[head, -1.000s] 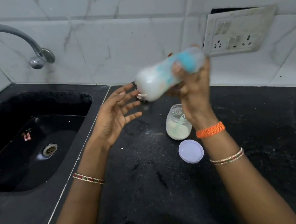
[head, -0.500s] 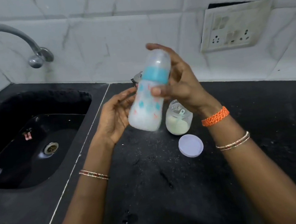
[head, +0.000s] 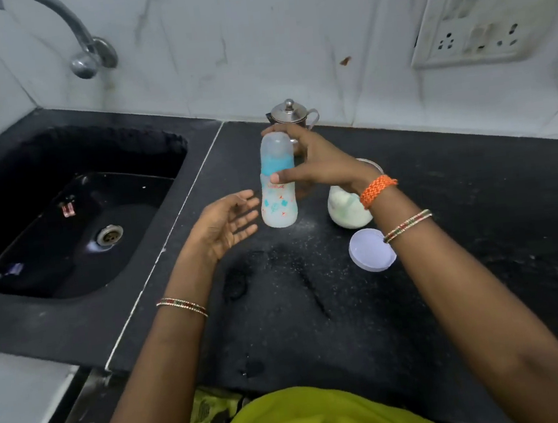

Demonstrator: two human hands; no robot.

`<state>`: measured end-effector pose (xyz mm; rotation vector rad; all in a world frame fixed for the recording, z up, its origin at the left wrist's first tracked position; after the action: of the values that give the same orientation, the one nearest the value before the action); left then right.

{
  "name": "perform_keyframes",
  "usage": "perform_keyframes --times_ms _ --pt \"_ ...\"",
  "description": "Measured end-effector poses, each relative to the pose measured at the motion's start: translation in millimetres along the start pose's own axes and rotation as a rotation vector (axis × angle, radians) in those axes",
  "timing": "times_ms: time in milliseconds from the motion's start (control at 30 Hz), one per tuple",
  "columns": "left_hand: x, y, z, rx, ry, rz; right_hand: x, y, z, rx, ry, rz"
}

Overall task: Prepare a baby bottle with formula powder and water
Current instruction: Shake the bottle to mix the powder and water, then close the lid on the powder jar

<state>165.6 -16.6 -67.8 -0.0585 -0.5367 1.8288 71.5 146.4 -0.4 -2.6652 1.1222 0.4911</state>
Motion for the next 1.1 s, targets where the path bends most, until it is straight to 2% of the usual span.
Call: perform_keyframes --times_ms 133,367,500,633,700,767,833,900,967,1033,1100 --pt "-8 2 -9 -0.015 0.001 0.076 11 21 22 0.034 -0.112 -0.038" --pt "-15 4 -19 -0.037 0.024 0.100 19 30 38 0.045 -0.167 -0.011" --pt "-10 1 -25 -0.059 -0.026 0.117 18 24 28 0.074 -0.072 0.002" --pt "10 -8 -31 -0.071 -0.036 0.128 -7 -2 6 0.019 0.032 0.241" --pt "22 -14 -39 -0.083 -0.040 0.055 -21 -31 4 -0.019 0.268 0.374" --pt "35 -19 -46 -0.090 -0.042 -0.050 -30 -65 16 -0.046 0.435 0.593" --pt "47 -21 -53 -0.092 -0.025 -0.138 -32 -97 43 0.001 0.357 0.849" --pt "58 -21 -57 -0.100 0.003 -0.194 -27 -118 76 0.102 0.188 0.936" --pt "69 -19 -60 -0.107 0.044 -0.230 -14 -136 100 0.253 0.009 0.829" --pt "76 -16 -60 -0.084 0.072 -0.236 3 -147 114 0.432 -0.280 0.622" --pt "82 -13 -59 -0.023 0.090 -0.224 19 -151 117 0.512 -0.519 0.491"
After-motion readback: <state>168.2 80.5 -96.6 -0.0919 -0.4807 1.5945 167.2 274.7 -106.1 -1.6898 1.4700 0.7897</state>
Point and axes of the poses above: each hand's wrist, its own y-axis towards the middle knuckle, its own x-axis out of the palm, z = x × y, the point moved 1 cm from there along y, towards the middle knuckle, and after that the axes turned 4 degrees about x, right-handed, at the moved point
